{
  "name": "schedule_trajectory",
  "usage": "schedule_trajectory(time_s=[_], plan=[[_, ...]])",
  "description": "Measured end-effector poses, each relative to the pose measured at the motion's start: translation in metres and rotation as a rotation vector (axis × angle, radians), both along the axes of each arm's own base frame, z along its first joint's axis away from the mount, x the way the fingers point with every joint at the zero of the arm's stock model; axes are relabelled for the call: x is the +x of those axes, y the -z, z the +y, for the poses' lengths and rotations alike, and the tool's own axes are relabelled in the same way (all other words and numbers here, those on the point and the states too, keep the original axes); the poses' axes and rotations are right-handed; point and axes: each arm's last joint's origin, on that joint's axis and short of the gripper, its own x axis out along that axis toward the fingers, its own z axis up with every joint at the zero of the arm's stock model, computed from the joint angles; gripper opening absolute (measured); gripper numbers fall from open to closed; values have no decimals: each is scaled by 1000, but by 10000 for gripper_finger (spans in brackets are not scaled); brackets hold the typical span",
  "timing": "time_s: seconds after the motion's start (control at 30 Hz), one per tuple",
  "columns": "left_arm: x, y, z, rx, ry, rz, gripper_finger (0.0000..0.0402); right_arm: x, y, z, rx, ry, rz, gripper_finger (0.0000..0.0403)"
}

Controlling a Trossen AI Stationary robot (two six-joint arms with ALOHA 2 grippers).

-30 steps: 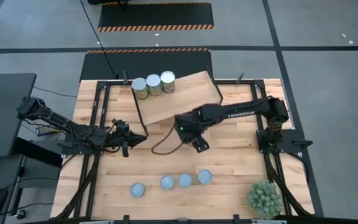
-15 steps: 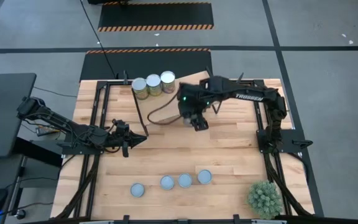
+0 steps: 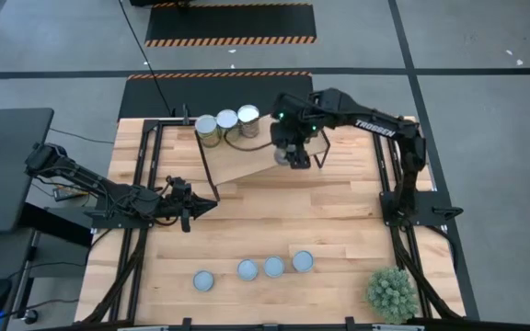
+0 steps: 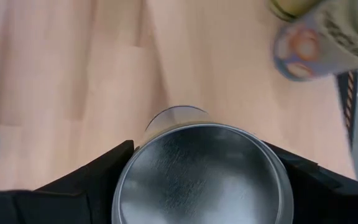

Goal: Pick and place cans onto a shelf
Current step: Put the canned peas on the shelf

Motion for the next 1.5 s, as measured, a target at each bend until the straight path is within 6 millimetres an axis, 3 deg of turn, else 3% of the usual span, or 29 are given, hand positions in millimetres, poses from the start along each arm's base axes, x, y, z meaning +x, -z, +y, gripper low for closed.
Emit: schedule_trajectory(time_s=[0.37, 0.7, 0.93, 1.13, 1.5], plan=[[0, 0, 0, -22, -17, -5, 16, -13, -3, -72, -93, 78, -100, 316], [0, 0, 2, -17, -58, -5, 16, -24, 19, -127, -48, 140, -218, 316], [0, 0, 2, -16, -59, -4, 16, -27, 39, -137, -27, 150, -196, 317], [0, 0, 2, -17, -59, -5, 16, -25, 39, -138, -41, 149, -219, 321], [0, 0, 2, -18, -59, -5, 16, -24, 41, -137, -5, 130, -231, 365]])
